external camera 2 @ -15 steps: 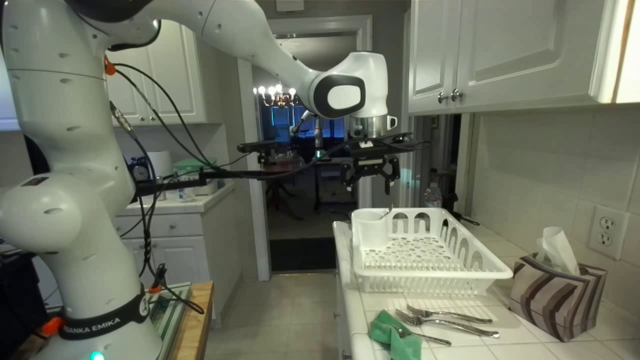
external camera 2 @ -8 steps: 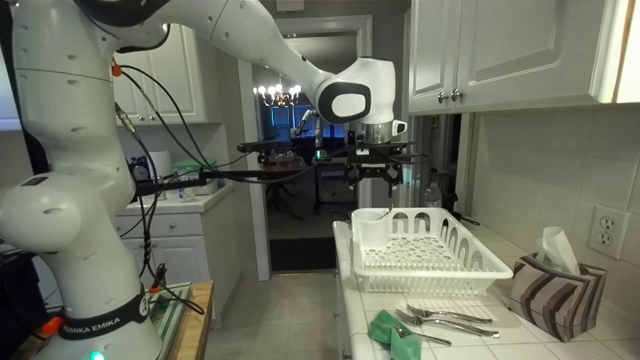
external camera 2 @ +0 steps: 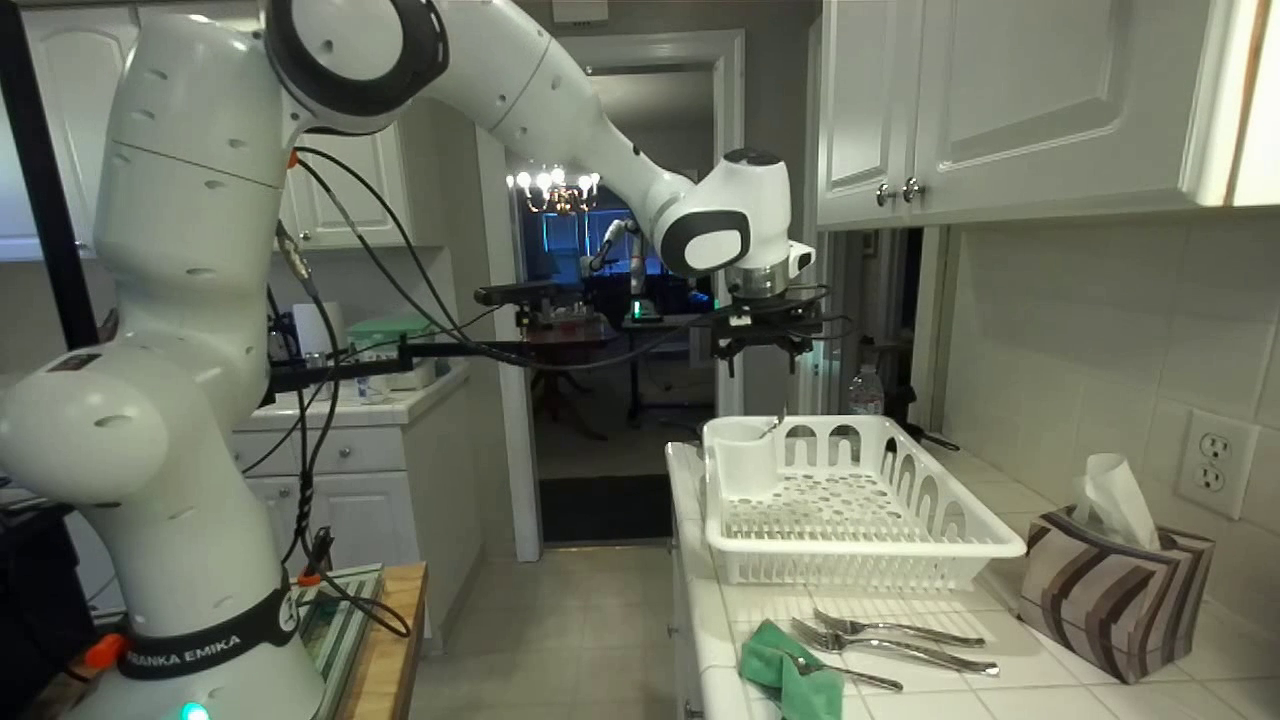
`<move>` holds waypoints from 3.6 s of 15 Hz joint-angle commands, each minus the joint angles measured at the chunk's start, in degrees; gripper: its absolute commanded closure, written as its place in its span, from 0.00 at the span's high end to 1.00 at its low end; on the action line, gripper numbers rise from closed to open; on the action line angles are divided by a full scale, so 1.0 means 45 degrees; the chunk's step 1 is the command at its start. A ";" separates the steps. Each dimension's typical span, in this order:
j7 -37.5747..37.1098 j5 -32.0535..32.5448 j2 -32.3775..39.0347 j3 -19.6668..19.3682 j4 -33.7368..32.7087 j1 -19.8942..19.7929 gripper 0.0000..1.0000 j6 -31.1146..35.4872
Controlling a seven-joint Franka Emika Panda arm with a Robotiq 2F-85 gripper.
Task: Shift the spoons from the plate rack to the counter
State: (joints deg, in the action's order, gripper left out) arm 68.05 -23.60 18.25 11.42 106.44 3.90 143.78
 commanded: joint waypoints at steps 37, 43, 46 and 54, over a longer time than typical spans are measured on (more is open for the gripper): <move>-0.2064 0.2250 0.3975 0.2276 -0.4728 -0.0846 0.02 0.0343; -0.2137 0.1410 0.2102 0.2083 -0.3679 -0.1869 0.02 -0.0923; -0.2336 0.0927 0.0942 0.1722 -0.2679 -0.2159 0.02 -0.1395; -0.1237 -0.0496 -0.1389 0.0501 0.0050 -0.2625 0.02 -0.2304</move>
State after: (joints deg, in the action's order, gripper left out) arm 59.86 -23.55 17.67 16.04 100.07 -7.49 134.34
